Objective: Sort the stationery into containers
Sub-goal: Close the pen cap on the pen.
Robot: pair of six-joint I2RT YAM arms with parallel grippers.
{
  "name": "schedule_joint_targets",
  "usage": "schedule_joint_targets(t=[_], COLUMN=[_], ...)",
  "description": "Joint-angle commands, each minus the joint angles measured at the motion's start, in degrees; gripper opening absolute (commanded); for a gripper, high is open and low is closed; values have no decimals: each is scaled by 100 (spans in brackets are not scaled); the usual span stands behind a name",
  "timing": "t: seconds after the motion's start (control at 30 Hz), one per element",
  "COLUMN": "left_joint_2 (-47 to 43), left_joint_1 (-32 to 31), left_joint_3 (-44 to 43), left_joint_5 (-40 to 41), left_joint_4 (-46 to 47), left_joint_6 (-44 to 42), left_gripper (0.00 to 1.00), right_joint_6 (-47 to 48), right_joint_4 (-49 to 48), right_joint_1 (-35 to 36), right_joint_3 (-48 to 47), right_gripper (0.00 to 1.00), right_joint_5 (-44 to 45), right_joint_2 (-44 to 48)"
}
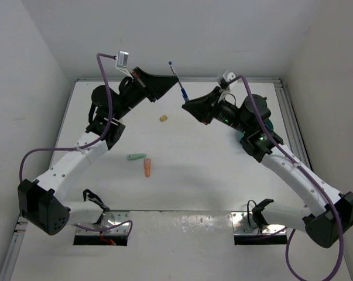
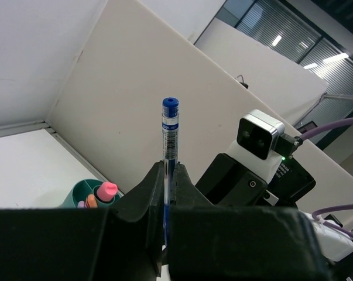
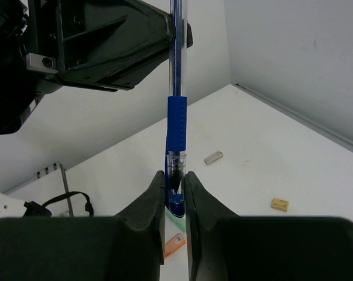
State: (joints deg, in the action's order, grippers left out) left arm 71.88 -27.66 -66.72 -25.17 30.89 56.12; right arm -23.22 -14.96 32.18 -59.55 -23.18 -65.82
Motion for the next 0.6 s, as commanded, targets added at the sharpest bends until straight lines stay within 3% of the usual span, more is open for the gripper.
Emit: schedule_joint_targets(t=[0.0, 0.3, 0.5, 0.57], left_joint_2=[-16, 168, 248, 265], left_joint_1=[-170, 164, 296, 340], left_joint_3=[133, -429, -649, -719], left_joint_5=[-735, -928, -990, -973], left_joint_4=[-427, -470, -382, -400], left_joint_6=[-162, -452, -383, -365], left_gripper=[5, 15, 64, 73], right_joint_6=[371, 757, 942, 942], right_joint_4=[-1132, -1316, -1457, -1475], right_joint_1=[86, 227, 262, 271], right_joint_3=[-470, -215, -197, -171], right_gripper=[0, 0, 0, 0], right_joint_5=[173, 357, 402, 411], right_joint_2=[140, 280, 263, 272])
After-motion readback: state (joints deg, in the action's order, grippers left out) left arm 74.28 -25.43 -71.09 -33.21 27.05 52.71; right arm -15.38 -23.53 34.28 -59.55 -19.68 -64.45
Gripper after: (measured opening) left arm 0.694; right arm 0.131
